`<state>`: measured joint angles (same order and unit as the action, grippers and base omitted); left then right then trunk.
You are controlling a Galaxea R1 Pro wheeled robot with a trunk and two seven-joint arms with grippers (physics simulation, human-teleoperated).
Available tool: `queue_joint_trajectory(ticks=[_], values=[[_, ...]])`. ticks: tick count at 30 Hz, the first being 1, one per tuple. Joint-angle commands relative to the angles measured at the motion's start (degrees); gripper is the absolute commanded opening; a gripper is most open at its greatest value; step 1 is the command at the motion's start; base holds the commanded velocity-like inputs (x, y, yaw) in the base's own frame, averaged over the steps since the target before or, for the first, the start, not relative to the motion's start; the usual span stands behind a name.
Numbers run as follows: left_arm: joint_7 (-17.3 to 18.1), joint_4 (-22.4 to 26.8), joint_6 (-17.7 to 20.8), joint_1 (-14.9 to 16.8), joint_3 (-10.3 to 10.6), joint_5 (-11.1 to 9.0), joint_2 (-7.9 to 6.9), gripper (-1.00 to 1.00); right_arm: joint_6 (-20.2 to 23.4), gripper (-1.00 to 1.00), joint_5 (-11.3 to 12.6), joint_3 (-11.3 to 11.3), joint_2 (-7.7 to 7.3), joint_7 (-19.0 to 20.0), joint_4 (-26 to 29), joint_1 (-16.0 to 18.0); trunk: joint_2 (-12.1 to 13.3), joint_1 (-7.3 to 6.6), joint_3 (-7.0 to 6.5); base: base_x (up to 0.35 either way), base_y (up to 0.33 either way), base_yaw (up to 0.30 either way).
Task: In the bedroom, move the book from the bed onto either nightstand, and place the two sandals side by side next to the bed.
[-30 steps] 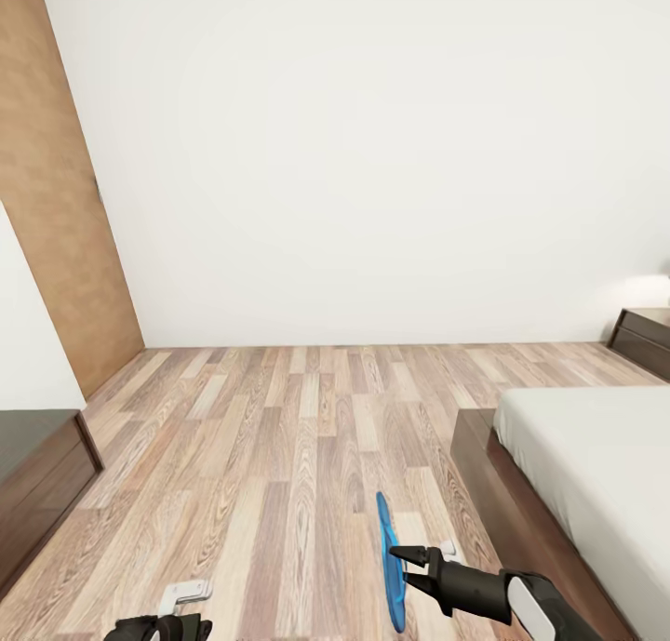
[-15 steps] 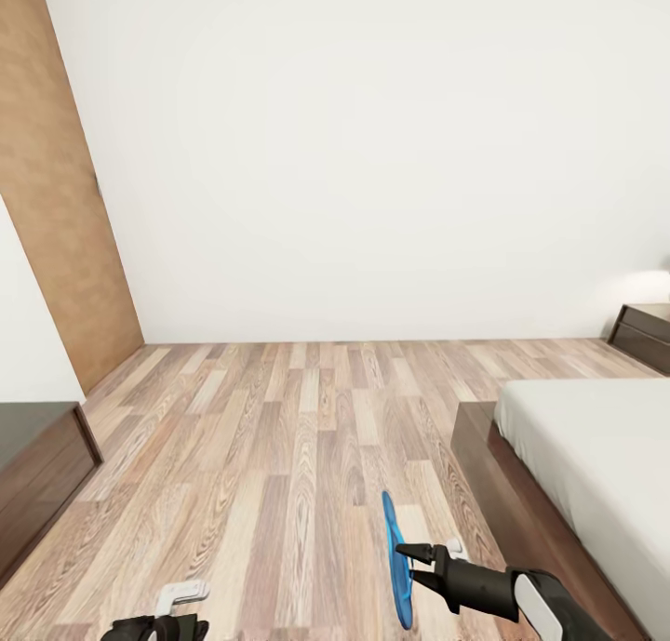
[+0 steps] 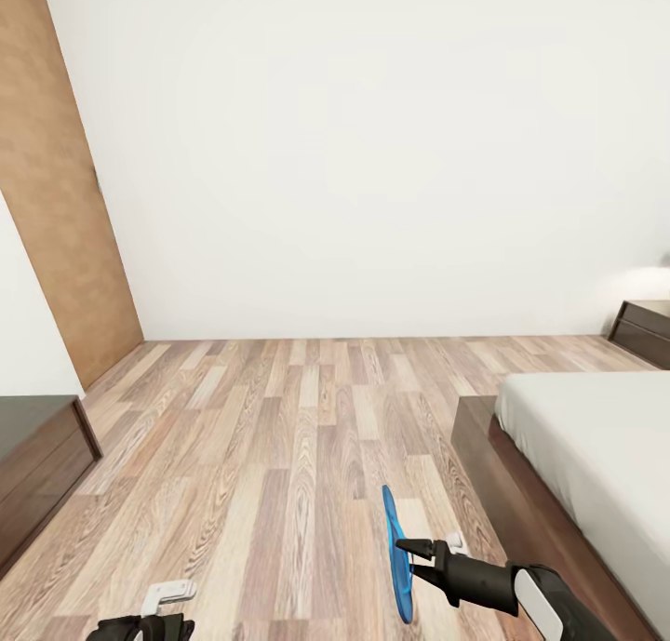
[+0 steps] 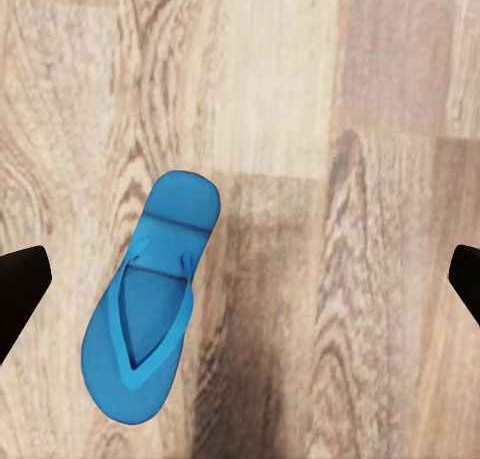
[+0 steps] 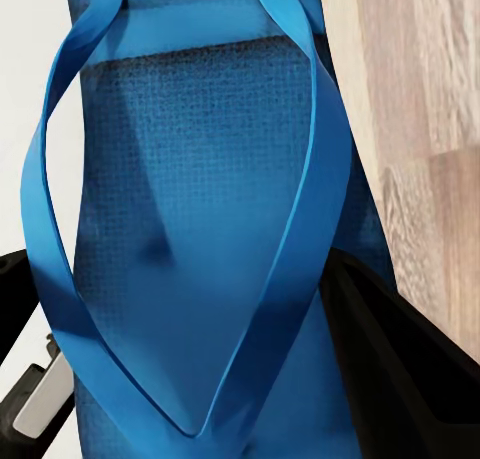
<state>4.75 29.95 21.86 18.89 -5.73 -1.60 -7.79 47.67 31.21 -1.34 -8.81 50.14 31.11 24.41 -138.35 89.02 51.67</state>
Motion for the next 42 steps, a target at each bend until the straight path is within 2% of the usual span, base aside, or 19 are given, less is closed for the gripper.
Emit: queue_joint_trajectory(ticks=[1,5,17,23,42], values=[[0.26,0.10,0.38,0.01,-0.29,-0.16,-0.03,1.00,0.32,-1.00,0.05,-0.14,0.02,0.06,0.00,0.03,-0.02,-0.01,0.06,0.000,0.000,0.000],[0.26,0.11,0.38,0.01,-0.33,-0.16,-0.14,1.00,0.31,-1.00,0.07,-0.15,-0.05,0.07,0.02,0.03,-0.02,-0.01,0.06,0.000,0.000,0.000],[0.26,0.11,0.13,0.01,-0.25,-0.16,-0.21,1.00,0.31,-1.00,0.08,-0.17,-0.40,0.12,0.18,0.03,-4.84,2.62,2.21,0.000,0.000,0.000],[0.26,0.11,-1.82,0.02,-0.23,-0.16,-0.16,1.00,0.35,-1.00,0.16,-0.15,-2.23,0.14,0.94,0.03,-4.97,2.80,3.54,0.000,0.000,0.000],[0.26,0.02,-2.26,0.01,-0.28,-0.16,-0.18,1.00,0.32,-1.00,0.17,-0.15,-2.37,0.14,0.98,0.03,-5.22,3.29,7.75,0.000,0.000,0.000]])
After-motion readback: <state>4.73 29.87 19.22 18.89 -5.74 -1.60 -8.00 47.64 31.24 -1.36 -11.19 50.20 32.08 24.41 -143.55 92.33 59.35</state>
